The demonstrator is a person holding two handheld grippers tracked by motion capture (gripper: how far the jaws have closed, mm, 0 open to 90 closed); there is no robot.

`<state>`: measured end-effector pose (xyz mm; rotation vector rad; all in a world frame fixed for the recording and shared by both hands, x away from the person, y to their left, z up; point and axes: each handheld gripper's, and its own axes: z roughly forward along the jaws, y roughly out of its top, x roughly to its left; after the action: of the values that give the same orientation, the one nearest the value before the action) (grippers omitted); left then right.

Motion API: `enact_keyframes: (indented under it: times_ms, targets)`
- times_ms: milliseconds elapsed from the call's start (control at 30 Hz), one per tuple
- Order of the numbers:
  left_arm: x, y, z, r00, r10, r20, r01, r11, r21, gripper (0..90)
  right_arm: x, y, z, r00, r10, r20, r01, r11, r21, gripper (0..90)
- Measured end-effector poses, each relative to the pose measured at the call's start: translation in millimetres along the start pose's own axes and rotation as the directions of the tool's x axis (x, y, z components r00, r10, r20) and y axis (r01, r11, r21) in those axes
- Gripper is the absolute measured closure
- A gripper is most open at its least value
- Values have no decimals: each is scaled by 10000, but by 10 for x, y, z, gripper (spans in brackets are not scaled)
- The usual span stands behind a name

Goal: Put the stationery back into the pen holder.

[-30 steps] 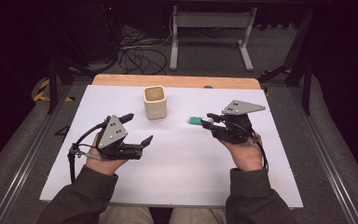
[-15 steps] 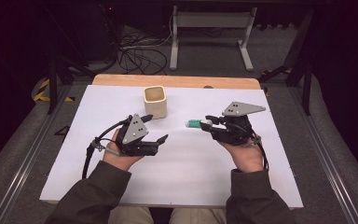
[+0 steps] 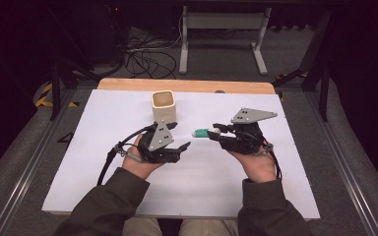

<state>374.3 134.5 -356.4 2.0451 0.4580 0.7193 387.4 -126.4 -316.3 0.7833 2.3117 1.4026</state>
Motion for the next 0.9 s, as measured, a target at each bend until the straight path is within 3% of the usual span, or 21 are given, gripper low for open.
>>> enact_keyframes:
  times_ms: [467, 900]
  targets:
    - [-95, 90, 202, 9987, 451, 227, -453, 9989, 74, 346, 20, 5, 17, 9991, 18, -418, -20, 10000, -49, 658]
    - [-175, 151, 296, 9927, 1196, 152, -1199, 9926, 210, 469, 27, 4, 30, 9984, 20, -567, -21, 10000, -24, 658]
